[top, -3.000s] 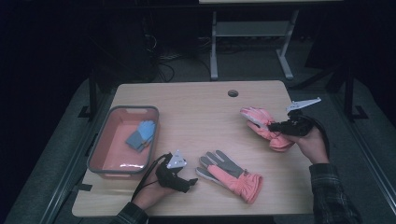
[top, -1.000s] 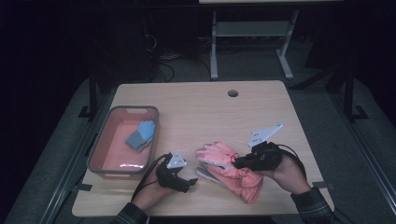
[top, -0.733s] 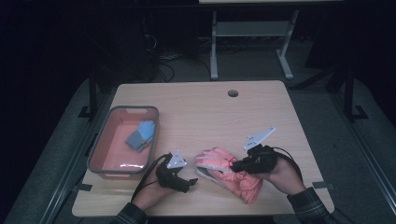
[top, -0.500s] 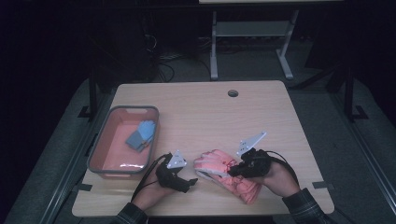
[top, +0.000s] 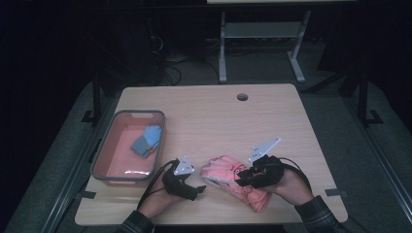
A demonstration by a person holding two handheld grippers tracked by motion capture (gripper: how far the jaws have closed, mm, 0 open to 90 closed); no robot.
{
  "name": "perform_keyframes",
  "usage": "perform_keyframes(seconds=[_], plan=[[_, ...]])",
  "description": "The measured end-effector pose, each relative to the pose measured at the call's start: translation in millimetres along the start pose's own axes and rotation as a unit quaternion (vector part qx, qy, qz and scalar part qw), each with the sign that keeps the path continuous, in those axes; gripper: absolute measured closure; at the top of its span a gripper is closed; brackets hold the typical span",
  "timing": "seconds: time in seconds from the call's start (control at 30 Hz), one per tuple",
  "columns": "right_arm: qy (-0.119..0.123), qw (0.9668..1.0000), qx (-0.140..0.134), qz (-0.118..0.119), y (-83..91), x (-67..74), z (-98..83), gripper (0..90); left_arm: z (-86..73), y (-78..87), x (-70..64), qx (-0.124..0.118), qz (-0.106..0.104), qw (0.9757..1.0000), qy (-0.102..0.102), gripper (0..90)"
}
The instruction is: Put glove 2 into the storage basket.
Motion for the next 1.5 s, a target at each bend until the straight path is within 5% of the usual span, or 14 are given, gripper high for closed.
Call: perform_keyframes(seconds=[0.13,0.27,0.4,0.5,0.7,0.73,0.8,0.87,1.07,1.27,1.5], plan=[[-0.010,0.9996,-0.026,0.004,6.4,0.3,3.8,49.3,1.7,0.6,-1.2,0.009,0.001,1.0000,0.001,13.1],[-0.010,0.9991,-0.042,-0.001,13.3,0.0,5.8,43.9,4.0,1.8,-1.8,0.019,0.002,0.9998,0.004,15.2],[-0.022,0.9971,-0.072,-0.012,25.4,-6.0,6.7,43.2,5.3,7.0,-1.9,0.032,0.001,0.9994,0.013,28.8],[-0.035,0.9957,-0.083,-0.021,32.3,-16.1,3.6,48.2,4.9,13.0,-2.2,0.041,0.004,0.9990,0.020,33.5],[-0.062,0.9926,-0.092,-0.049,41.7,-38.9,-9.3,63.1,6.0,28.9,-11.5,0.043,-0.008,0.9988,0.023,64.2],[-0.068,0.9920,-0.091,-0.054,43.0,-43.8,-12.2,66.9,6.5,30.6,-13.7,0.043,-0.015,0.9987,0.021,64.2],[-0.087,0.9904,-0.083,-0.068,45.1,-57.1,-22.6,79.2,9.9,32.6,-21.6,0.037,-0.039,0.9984,0.016,82.2],[-0.097,0.9893,-0.078,-0.077,46.1,-63.8,-29.6,86.9,12.1,31.7,-25.5,0.030,-0.053,0.9980,0.020,89.3],[-0.107,0.9881,-0.052,-0.097,48.2,-75.8,-53.7,89.9,24.4,19.7,-43.7,0.026,-0.086,0.9960,0.000,89.4],[-0.104,0.9895,-0.024,-0.098,40.2,-79.1,-70.7,89.9,33.4,5.2,-52.2,0.022,-0.090,0.9957,-0.003,89.4],[-0.095,0.9922,-0.006,-0.080,29.6,-77.2,-73.0,89.8,41.1,-12.2,-36.7,0.038,-0.077,0.9962,-0.013,89.4]])
Point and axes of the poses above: each handheld gripper's, and its own axes: y roughly backward along the jaws, z roughly out of its top, x roughly to its left, the point moved 2 cm from there along -y, roughly forward along the jaws, and after that the axes turned 8 degrees about -y, right-handed, at the moved point
